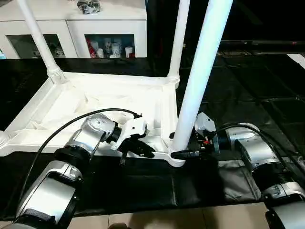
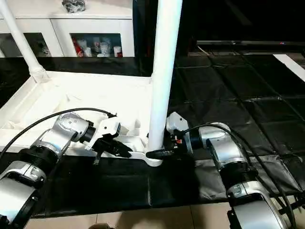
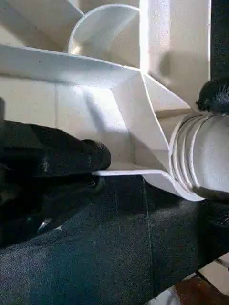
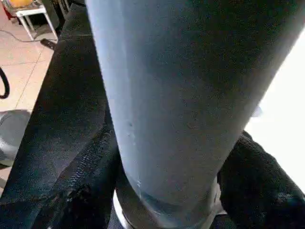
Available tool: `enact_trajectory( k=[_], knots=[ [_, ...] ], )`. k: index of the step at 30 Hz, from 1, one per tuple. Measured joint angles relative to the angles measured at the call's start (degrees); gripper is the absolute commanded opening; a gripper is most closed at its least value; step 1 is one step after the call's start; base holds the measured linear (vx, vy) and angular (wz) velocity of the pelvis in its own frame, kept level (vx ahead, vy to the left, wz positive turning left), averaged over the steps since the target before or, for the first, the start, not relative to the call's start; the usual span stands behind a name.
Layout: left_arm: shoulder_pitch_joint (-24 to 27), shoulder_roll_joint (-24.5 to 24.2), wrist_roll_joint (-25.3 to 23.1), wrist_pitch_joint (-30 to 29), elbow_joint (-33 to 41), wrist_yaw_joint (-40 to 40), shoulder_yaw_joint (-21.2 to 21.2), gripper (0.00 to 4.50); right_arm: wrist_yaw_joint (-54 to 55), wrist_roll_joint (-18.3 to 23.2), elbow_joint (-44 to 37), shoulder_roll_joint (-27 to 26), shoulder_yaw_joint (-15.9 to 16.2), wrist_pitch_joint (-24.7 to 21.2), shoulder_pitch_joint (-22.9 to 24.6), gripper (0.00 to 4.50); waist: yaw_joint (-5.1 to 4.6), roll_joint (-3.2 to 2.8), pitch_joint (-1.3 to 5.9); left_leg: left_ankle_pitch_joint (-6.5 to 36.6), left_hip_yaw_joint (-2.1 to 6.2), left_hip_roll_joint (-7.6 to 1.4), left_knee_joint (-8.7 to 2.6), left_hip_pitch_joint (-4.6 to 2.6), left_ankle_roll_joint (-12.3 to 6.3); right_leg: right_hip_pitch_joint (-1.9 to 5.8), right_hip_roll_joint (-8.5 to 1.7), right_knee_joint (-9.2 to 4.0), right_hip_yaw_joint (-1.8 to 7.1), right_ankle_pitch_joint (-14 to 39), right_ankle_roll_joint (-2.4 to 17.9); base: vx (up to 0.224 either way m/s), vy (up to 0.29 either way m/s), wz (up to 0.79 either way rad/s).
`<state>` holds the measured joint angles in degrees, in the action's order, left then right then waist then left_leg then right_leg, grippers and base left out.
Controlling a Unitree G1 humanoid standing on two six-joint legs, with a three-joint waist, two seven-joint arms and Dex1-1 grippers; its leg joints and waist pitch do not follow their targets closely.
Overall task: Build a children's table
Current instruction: Rotate leg to tighten
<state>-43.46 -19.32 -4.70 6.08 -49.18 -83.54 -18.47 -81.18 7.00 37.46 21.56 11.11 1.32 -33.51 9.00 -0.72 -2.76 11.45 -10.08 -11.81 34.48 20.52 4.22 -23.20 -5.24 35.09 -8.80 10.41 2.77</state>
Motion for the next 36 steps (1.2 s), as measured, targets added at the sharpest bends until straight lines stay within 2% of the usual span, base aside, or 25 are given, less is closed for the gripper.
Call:
enact_trajectory(
  k=[4, 6, 13, 14, 21, 33, 36],
  knots=[
    [0.0, -0.01, -0.01, 0.18, -0.44, 0.02, 0.0, 0.0, -0.13, 0.24, -0.13, -0.13, 0.0, 0.21, 0.0, 2.56, -0.04, 0.02, 0.01, 0.0, 0.0, 0.0, 0.0, -0.01, 0.0, 0.0, 0.0, 0.01, 0.01, 0.0, 0.0, 0.0, 0.0, 0.0],
    [0.0, -0.01, -0.01, 0.17, -0.52, 0.04, 0.01, 0.0, -0.13, 0.38, -0.2, -0.14, -0.01, 0.28, 0.08, 2.31, -0.05, 0.06, 0.03, 0.0, 0.0, 0.0, 0.0, -0.03, 0.0, 0.02, 0.0, 0.01, 0.01, 0.0, 0.0, 0.0, 0.0, 0.0],
    [0.0, -0.06, -0.02, 0.17, -0.67, 0.1, 0.01, 0.0, 0.1, 1.27, -0.44, -0.17, -0.04, 0.62, 0.4, 2.21, -0.12, 0.06, 0.04, 0.0, 0.0, 0.0, 0.0, -0.08, 0.0, 0.05, 0.0, 0.01, 0.01, 0.0, 0.0, 0.0, 0.0, 0.0],
    [0.0, -0.08, -0.02, 0.17, -0.71, 0.1, 0.01, 0.0, 0.54, 1.39, -0.45, -0.4, -0.31, 0.35, 0.6, 2.62, -0.15, 0.07, 0.04, 0.0, 0.0, 0.0, 0.0, -0.1, 0.0, 0.07, 0.0, 0.01, 0.01, 0.0, 0.0, 0.0, 0.0, 0.0],
    [0.0, -0.12, 0.14, 0.11, -0.77, 0.1, 0.14, 0.0, 2.66, 2.64, -0.8, -1.66, -1.28, -2.54, 2.01, 3.16, -0.24, 0.06, 0.04, 0.0, 0.0, 0.0, 0.0, -0.1, 0.02, 0.08, 0.0, 0.01, 0.01, -0.01, 0.01, 0.0, 0.0, 0.0],
    [0.0, -0.05, 0.48, -0.04, -0.85, 0.18, 0.2, 0.0, 2.1, 3.78, -1.46, -0.31, -1.71, -5.11, 3.09, 3.16, -0.1, 0.05, 0.04, 0.0, 0.0, 0.0, 0.0, -0.09, 0.02, 0.07, 0.0, 0.01, 0.0, -0.01, 0.01, 0.0, 0.0, 0.0],
    [0.0, -0.04, 0.51, -0.13, -0.85, 0.19, 0.2, 0.0, 2.24, 4.24, -1.62, -0.34, -1.83, -5.9, 3.15, 2.82, -0.1, 0.05, 0.04, 0.0, 0.0, 0.0, 0.0, -0.09, 0.02, 0.07, 0.0, 0.01, 0.0, -0.01, 0.01, 0.0, 0.0, 0.0]
  ],
)
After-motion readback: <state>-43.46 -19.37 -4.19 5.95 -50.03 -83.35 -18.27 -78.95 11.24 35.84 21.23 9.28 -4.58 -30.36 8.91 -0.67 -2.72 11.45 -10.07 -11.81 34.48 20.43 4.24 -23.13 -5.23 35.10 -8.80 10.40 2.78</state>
